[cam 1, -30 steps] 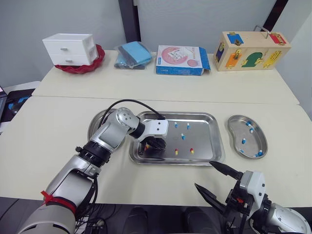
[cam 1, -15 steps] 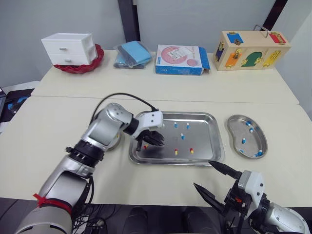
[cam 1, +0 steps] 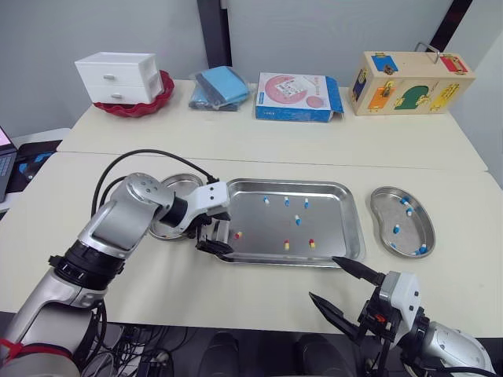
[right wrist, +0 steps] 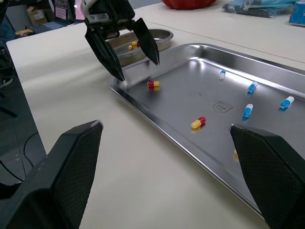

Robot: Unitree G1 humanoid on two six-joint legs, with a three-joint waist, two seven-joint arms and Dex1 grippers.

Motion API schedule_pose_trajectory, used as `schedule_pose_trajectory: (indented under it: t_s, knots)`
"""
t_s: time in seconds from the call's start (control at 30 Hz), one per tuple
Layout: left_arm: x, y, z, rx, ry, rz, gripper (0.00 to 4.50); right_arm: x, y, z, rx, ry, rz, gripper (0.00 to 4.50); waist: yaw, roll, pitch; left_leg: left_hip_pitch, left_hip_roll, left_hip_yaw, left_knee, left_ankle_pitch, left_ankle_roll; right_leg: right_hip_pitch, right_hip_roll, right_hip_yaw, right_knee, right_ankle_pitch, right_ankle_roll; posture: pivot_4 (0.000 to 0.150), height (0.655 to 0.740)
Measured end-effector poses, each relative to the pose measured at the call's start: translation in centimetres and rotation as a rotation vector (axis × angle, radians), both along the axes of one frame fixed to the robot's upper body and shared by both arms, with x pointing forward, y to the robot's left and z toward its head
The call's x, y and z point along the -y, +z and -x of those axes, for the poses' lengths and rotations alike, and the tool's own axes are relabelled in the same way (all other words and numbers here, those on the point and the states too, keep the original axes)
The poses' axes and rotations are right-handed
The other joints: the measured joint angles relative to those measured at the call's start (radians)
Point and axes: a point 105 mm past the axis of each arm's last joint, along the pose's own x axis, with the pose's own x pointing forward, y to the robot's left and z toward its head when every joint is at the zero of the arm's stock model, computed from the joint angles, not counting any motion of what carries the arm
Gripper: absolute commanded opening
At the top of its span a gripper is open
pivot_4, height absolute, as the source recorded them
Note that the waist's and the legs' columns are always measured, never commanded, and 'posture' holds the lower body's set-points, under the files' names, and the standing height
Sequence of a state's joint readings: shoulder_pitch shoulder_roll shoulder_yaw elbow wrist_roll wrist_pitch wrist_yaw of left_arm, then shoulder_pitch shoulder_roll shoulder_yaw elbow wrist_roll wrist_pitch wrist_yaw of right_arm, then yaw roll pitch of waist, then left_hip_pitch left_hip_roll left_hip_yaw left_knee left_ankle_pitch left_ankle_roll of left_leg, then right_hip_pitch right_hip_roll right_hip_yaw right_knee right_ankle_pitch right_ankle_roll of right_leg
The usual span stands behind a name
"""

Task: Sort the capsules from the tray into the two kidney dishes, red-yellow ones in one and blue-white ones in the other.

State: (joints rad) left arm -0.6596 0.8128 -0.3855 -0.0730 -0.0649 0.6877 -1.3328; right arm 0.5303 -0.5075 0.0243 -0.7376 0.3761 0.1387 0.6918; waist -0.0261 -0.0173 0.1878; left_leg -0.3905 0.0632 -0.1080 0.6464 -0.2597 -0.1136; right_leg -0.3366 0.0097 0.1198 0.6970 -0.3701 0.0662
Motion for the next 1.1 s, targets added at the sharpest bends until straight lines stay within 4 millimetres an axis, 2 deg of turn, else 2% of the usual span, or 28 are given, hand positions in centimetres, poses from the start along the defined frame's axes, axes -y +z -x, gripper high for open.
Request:
schedule_pose_trajectory:
  t_s: [0.3, 0.43, 0.8, 1.1]
  knots:
    - [0.8, -1.2, -0.6, 0.019, 0.007, -0.018, 4.49, 0.0, -0.1, 0.2, 0.001, -0.001, -0.007, 4.5, -0.003, 0.0, 0.0, 0.0, 0.0, 0.0, 0.0, 0.0, 0.0, 0.0, 0.0, 0.0, 0.0, 0.0, 0.0, 0.15, 0.74]
    - [0.7, -1.2, -0.7, 0.017, 0.007, -0.025, 3.59, -0.1, 0.0, 0.2, 0.004, -0.001, -0.012, 4.5, -0.003, 0.0, 0.0, 0.0, 0.0, 0.0, 0.0, 0.0, 0.0, 0.0, 0.0, 0.0, 0.0, 0.0, 0.0, 0.15, 0.74]
    - [0.7, -1.3, -0.6, 0.001, 0.004, -0.028, 0.07, -0.1, -0.2, 0.1, 0.001, -0.015, -0.016, 4.5, -0.003, 0.0, 0.0, 0.0, 0.0, 0.0, 0.0, 0.0, 0.0, 0.0, 0.0, 0.0, 0.0, 0.0, 0.0, 0.15, 0.74]
    - [0.5, -1.3, -0.5, 0.0, 0.004, -0.032, 0.03, -0.2, -0.2, 0.1, -0.001, -0.014, -0.012, 4.5, -0.003, 0.0, 0.0, 0.0, 0.0, 0.0, 0.0, 0.0, 0.0, 0.0, 0.0, 0.0, 0.0, 0.0, 0.0, 0.15, 0.74]
